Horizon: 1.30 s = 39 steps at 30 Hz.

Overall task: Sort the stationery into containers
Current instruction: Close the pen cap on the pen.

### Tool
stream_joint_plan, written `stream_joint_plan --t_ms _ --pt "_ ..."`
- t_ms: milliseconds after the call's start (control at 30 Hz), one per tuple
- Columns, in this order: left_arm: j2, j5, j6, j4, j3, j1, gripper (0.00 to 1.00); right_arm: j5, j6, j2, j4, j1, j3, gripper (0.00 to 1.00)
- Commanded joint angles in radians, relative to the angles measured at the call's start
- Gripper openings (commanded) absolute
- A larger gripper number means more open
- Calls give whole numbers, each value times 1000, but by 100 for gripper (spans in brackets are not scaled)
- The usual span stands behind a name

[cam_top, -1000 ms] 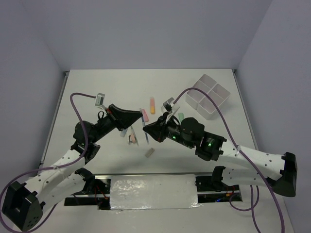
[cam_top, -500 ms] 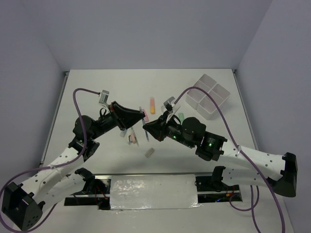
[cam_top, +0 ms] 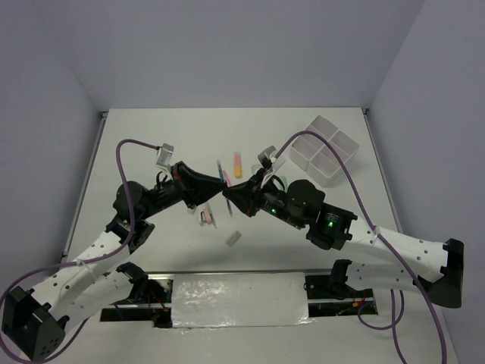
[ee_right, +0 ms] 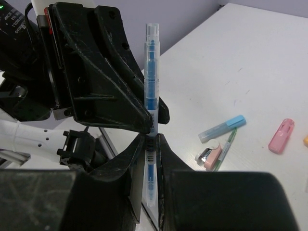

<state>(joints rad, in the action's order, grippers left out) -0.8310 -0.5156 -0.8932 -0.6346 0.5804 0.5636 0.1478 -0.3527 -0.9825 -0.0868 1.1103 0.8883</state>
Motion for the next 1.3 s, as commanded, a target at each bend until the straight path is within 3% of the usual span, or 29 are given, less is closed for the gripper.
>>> stream_joint_plan --t_ms 0,200,367,433,567,767,900,1067,1100,1167,1200,1233,1267 --pt "23 -21 37 -13 38 5 12 -4 12 -11 -41 0 51 0" --pt "29 -12 45 -23 50 4 24 -42 8 -21 -53 2 25 0" --pt "26 -17 49 -59 59 5 0 -137 23 -12 -85 2 -8 1" --pt "17 -61 59 -92 61 4 0 -151 26 -7 -100 -1 -25 7" --pt "16 -145 56 -212 33 4 0 -191 37 -24 -62 0 -9 32" --pt "32 -205 37 -316 15 13 0 -217 34 -25 -82 0 1 41" --pt "35 -207 65 -268 25 19 0 -211 38 -18 -96 0 1 30" --pt "35 -205 96 -220 19 22 0 -209 44 7 -117 0 -2 30" --pt "36 -205 96 -220 18 24 0 -208 46 4 -114 0 1 26" --pt "38 -204 100 -214 16 27 0 -208 50 -2 -105 0 9 8" --pt "41 -193 108 -208 18 28 5 -209 52 -11 -102 -1 12 0" --pt "44 -178 112 -194 21 27 11 -212 55 -13 -100 0 11 0" --pt "53 -137 117 -153 30 27 30 -217 55 -16 -102 0 8 0"
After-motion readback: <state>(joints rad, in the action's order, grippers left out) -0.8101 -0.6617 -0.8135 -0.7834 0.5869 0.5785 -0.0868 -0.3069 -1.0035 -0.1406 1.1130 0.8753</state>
